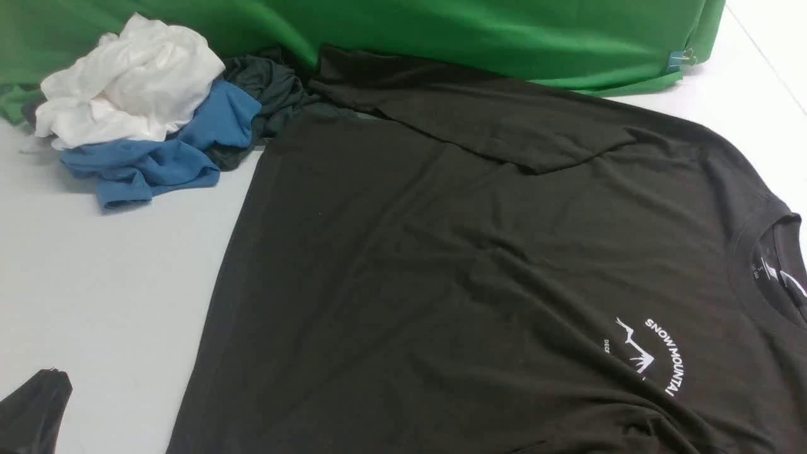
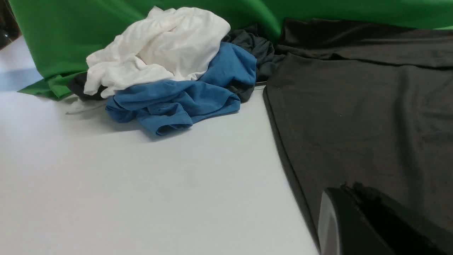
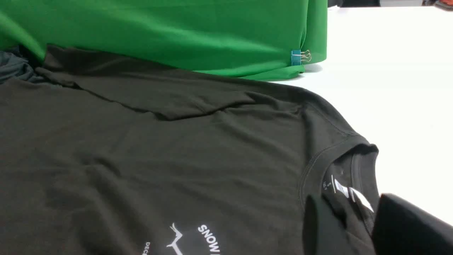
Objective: Fold a long-sleeved shirt on a white desktop.
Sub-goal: 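Grasp the left edge of the dark T-shirt lying flat on the table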
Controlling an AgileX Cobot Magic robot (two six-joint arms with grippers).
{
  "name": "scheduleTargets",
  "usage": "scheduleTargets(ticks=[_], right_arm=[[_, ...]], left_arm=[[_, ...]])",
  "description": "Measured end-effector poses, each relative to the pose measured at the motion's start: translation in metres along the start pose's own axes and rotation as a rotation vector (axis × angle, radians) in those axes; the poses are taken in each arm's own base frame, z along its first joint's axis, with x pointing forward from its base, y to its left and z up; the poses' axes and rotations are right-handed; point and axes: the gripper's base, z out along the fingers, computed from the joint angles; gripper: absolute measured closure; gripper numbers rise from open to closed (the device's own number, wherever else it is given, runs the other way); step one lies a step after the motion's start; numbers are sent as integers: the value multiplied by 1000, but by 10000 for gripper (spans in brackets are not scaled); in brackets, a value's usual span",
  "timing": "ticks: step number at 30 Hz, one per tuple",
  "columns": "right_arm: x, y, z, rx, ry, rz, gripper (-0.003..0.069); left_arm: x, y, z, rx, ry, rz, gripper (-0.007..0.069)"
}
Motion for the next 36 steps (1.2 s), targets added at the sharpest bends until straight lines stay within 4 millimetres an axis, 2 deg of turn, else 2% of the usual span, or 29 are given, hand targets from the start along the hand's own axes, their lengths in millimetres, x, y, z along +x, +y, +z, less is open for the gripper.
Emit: scheduleTargets(ticks=[33,35,36], right_arm=[[0,0,0,0,0,0,417],[0,0,0,0,0,0,417],[0,0,0,0,0,0,417]], left_arm=[[-2,1,0,-11,-27,-3,603],[-7,2,0,-19,-74,-72,603],[-11,3,-1,-17,-120,-201,603]])
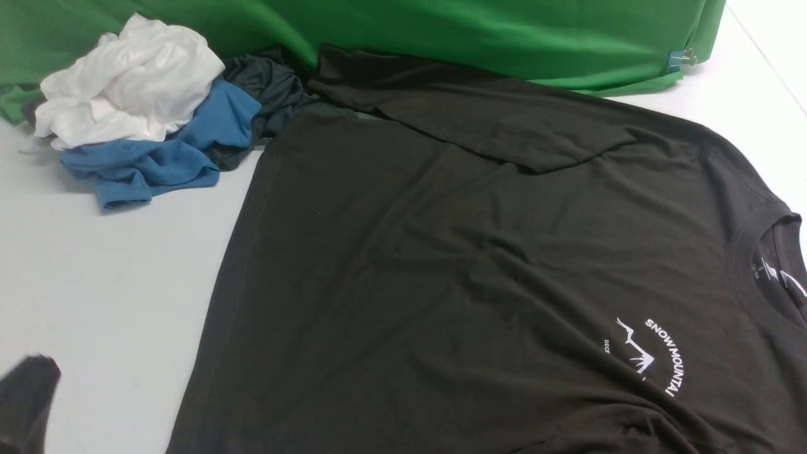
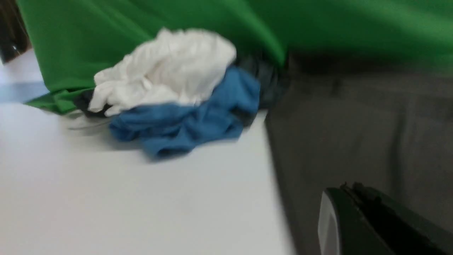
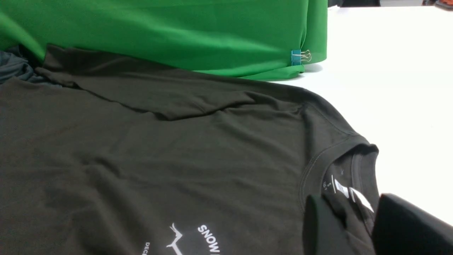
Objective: Fold a long-sleeved shirt on a white desktop.
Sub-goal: 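Grasp the left edge of the dark T-shirt lying flat on the table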
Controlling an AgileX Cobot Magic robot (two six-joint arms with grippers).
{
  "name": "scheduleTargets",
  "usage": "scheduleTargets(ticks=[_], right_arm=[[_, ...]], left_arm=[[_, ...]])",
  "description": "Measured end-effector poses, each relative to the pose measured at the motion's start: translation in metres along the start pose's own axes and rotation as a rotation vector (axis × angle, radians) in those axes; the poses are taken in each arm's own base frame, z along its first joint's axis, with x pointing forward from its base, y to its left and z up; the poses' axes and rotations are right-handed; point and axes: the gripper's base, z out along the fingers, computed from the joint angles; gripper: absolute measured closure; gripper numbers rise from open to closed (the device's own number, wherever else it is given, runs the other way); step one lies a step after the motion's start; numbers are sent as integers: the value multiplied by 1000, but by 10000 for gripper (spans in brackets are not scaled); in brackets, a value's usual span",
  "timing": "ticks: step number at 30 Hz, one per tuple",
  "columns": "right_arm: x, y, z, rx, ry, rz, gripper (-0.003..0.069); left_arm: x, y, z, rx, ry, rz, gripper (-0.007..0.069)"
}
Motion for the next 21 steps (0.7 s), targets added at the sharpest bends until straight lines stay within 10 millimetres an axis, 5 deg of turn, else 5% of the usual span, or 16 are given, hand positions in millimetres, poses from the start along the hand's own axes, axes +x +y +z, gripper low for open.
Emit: scheduleTargets(ticks=[3,10,16,21], right_arm=[[0,0,0,0,0,0,417],[0,0,0,0,0,0,419],[0,0,0,0,0,0,419],[0,0,0,0,0,0,419]], left_arm=[[-10,3,-1,-15,-118,-317,603],[-21,10,-3,-43,-250,-547,603],[-54,-13,-13,172,-103,-419,603],[-96,-35,-9,360,100,-110,603]])
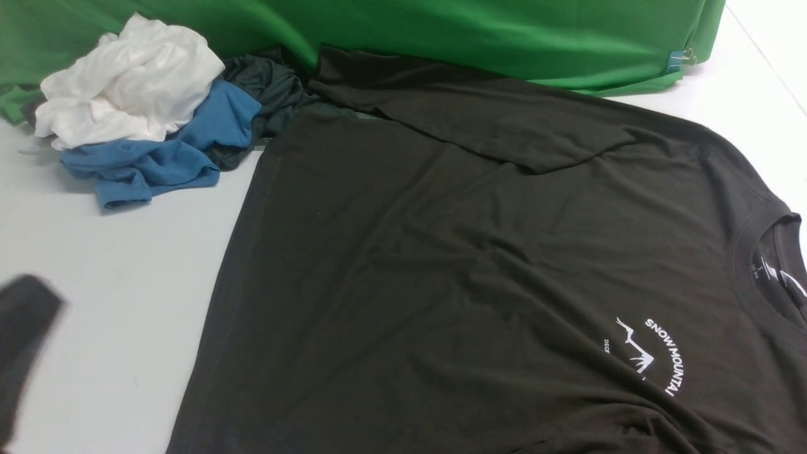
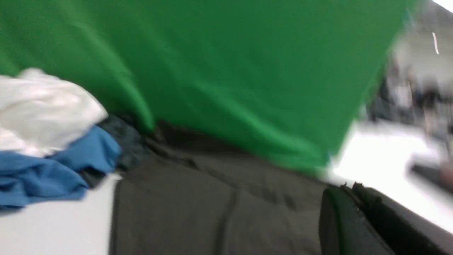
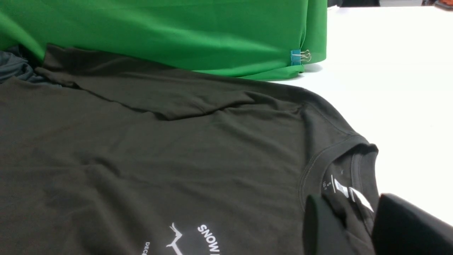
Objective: Fold a long-sleeved shirt on a white desktop.
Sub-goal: 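Grasp the left edge of the dark T-shirt lying flat on the table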
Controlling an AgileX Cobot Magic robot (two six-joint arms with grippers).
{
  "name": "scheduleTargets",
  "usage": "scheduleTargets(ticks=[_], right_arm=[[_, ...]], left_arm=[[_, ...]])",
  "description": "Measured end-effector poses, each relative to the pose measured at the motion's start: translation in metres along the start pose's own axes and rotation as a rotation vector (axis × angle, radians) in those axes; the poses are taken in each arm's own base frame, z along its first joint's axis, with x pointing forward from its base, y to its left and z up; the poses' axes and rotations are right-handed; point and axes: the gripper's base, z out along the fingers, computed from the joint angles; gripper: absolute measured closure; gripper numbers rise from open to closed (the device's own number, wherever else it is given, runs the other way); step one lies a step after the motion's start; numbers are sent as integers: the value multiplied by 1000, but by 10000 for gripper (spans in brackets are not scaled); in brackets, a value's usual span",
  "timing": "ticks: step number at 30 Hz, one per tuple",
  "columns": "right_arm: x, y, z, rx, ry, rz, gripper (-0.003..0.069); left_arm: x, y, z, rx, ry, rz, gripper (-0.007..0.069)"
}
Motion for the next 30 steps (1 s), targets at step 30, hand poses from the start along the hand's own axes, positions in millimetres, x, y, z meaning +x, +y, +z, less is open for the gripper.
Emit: scheduleTargets(ticks=[30], right_arm=[[-38,2,-8,-157,-394,626,433]], left_arm=[[50,-38,87,606,1065,397,599]])
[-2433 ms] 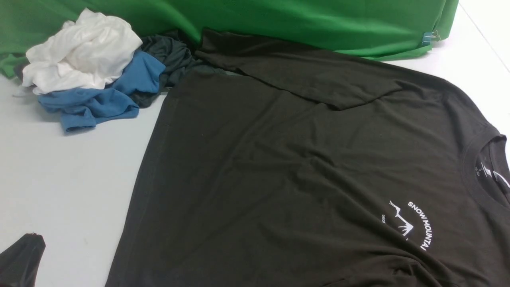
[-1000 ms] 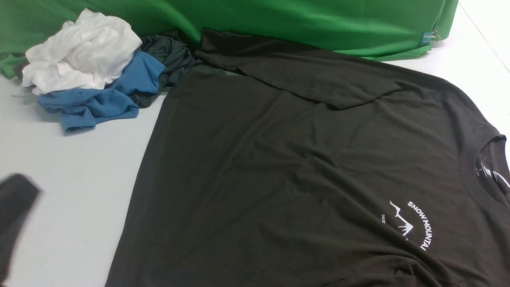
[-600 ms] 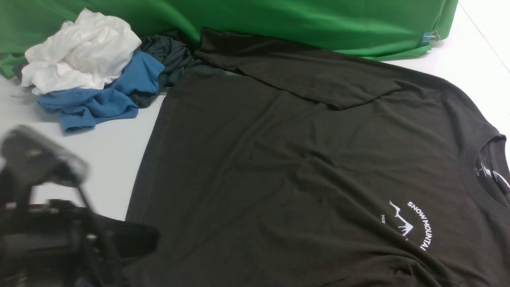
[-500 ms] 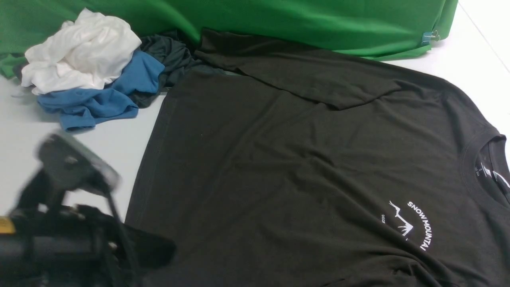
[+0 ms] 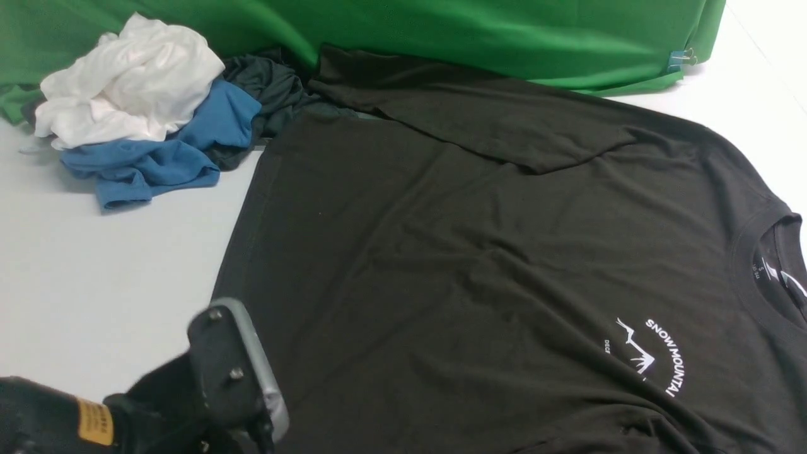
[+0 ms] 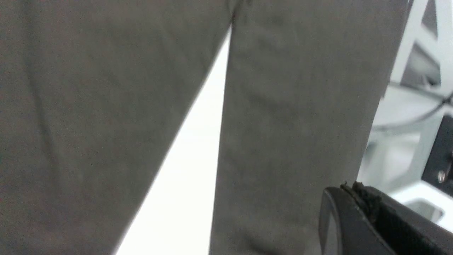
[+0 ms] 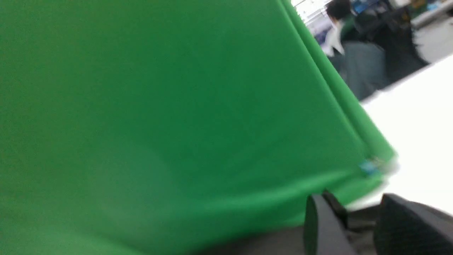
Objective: Fold a long-sleeved shirt on a white desktop.
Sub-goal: 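Grasp the left edge of the dark T-shirt lying flat on the table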
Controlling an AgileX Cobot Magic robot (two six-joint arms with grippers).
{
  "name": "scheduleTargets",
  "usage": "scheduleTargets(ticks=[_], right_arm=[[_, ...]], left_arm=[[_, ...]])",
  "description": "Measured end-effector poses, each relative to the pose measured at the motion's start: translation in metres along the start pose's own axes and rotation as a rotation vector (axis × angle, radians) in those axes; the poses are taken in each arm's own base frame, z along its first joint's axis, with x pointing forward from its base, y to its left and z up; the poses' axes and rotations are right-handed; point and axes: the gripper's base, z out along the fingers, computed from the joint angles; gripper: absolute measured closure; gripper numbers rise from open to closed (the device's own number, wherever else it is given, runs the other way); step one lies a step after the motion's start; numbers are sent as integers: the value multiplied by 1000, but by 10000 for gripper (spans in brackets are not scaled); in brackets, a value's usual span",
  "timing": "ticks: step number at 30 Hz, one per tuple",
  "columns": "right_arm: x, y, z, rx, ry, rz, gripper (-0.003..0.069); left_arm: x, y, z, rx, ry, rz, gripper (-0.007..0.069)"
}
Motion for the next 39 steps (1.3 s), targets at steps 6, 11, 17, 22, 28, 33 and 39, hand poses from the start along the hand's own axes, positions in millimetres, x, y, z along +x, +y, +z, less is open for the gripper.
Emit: scheduleTargets(ticks=[6,11,17,22,28,33,39], right_arm=[[-30,44,9,-92,325,-151,531],[-61,93,22,-297,664,-405,540],[-56,127,30,-600,866,-581,540],[-44,138,28,-744,905,-645,540],[-37,142,31,-763,919,-692,537],[-31,140,33,-725,951,-736,529],[-30,138,34,-713,957,-765,519]], left_arm=[[-2,11,18,21,91,-30,535],[2,20,38,51,191,-58,403],[24,31,55,-20,300,-4,207],[33,34,62,-66,285,38,155],[34,38,70,-62,309,29,176],[37,42,80,-33,363,6,187],[37,45,86,-7,404,-1,193]])
